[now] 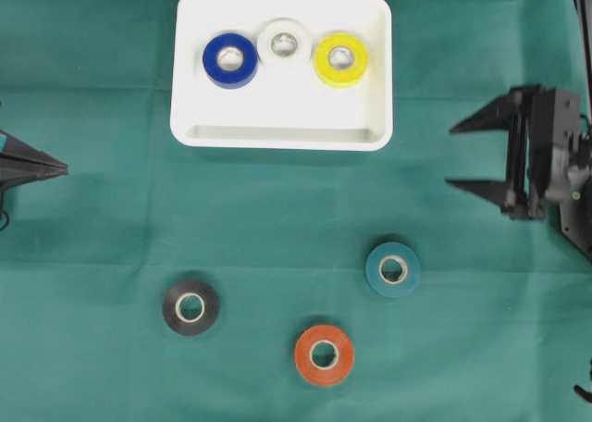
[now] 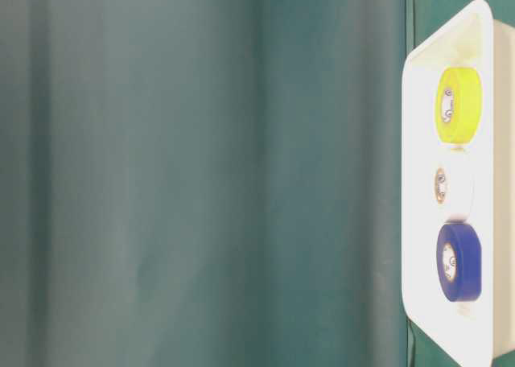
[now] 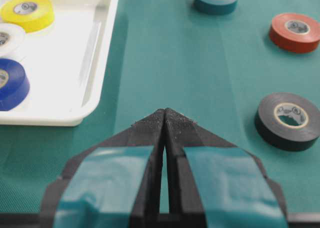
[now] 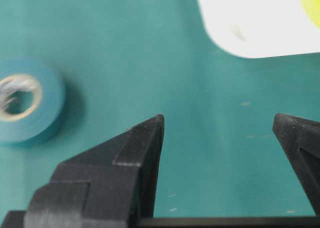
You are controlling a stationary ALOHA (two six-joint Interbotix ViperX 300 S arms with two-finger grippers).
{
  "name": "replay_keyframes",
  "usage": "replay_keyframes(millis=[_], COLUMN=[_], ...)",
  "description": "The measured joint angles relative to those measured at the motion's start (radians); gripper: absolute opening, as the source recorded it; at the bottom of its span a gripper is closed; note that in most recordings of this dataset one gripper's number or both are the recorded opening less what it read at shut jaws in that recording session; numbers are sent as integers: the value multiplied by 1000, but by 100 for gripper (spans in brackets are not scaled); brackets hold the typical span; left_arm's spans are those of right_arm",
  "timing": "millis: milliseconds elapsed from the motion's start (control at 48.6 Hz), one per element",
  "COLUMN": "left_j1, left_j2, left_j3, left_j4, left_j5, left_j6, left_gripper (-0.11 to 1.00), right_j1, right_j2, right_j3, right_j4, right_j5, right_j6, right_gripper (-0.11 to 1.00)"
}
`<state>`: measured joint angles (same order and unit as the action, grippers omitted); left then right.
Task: Put the tape into the white case with the right arm.
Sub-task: 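Open the right gripper and withdraw it to the right, then move the open right gripper down-left over the teal tape roll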
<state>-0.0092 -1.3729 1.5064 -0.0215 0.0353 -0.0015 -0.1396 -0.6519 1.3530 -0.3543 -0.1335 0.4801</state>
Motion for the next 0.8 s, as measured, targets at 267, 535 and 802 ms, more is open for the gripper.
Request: replay_keyframes(millis=[267, 535, 802], left_j1=[0, 0, 0], left_j2=[0, 0, 0], left_j3=[0, 0, 0], left_j4=[0, 0, 0], left_j5=[0, 0, 0], left_j6=[-2, -2, -2], left_gripper=[0, 0, 0], right_j1=[129, 163, 198], right_j2=[0, -2, 40], right_j3=[20, 25, -9], right_j4=[0, 0, 0], right_j5=[2, 0, 0], right_j6=[2, 2, 2], right_gripper=[68, 68, 67])
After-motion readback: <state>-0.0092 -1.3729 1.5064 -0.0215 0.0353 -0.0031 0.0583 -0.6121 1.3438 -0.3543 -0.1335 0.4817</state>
